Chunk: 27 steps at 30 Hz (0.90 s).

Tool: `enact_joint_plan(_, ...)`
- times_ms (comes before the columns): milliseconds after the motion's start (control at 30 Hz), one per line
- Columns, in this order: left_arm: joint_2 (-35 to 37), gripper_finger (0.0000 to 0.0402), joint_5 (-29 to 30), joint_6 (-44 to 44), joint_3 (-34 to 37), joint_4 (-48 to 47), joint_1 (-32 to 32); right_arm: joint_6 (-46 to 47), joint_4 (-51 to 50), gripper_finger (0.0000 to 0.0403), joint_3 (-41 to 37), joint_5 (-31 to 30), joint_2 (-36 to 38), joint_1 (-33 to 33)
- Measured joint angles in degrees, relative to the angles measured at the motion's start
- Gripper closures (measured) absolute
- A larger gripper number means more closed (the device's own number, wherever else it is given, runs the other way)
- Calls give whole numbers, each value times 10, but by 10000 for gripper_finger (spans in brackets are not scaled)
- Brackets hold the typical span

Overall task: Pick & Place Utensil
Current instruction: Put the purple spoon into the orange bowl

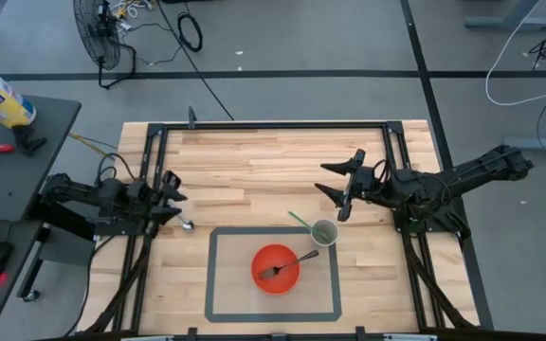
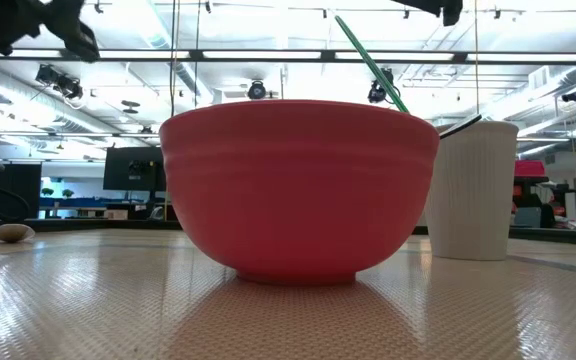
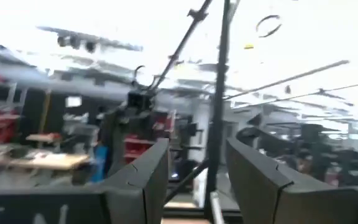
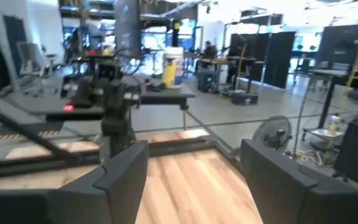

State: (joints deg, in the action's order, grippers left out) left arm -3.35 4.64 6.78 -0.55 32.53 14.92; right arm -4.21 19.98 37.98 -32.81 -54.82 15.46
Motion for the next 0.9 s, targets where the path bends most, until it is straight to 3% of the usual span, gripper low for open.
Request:
enact_joint_plan(167, -35, 239, -106, -55, 0, 18, 1, 7, -51, 158, 0, -32, 4, 30)
enact_joint_plan(300, -96, 239, -117, -61, 0, 145, 1, 12, -83, 164, 0, -64, 5, 69)
enact_joint_plan(500, -205, 239, -66, -58, 0, 231, 1, 28, -101, 168, 0, -95, 9, 138)
enact_joint_plan(900, -360, 239, 76, -14, -104, 224, -10, 106, -159, 165, 0, -98, 9, 178)
